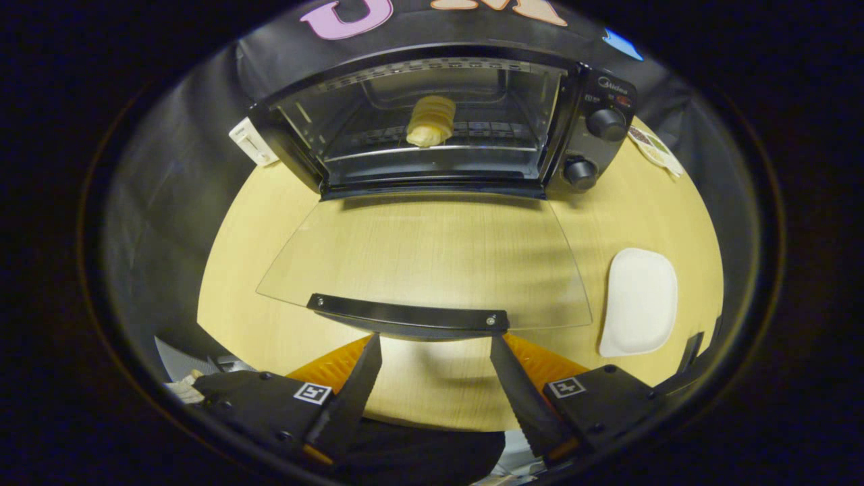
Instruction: Open the toaster oven, put the food inside, and close the toaster oven door.
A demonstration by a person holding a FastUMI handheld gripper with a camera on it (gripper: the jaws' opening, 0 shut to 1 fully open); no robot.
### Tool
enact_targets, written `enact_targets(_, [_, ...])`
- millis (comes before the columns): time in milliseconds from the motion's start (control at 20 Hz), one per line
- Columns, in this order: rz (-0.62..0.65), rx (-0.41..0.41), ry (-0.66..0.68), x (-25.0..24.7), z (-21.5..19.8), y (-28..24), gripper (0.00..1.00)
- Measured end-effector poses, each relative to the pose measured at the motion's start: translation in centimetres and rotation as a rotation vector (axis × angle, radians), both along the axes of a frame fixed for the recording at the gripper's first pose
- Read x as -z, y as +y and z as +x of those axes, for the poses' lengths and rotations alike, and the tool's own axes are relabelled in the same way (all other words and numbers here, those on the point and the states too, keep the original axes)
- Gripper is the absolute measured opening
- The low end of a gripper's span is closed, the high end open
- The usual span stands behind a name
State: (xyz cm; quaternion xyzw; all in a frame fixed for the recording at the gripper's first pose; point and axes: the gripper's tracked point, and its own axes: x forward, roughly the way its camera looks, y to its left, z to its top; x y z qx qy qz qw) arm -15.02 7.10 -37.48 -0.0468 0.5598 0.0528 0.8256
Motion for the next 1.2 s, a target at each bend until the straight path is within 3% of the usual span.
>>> enact_targets(500, [0.009, 0.0, -0.131, -4.9, 2.5, 0.9, 1.0])
enact_targets(950, [0.148, 0.03, -0.309, -8.7, 8.2, 3.4, 1.0])
enact_targets(1200, [0.047, -0.006, -0.421, -10.7, 13.7, 2.9, 1.0])
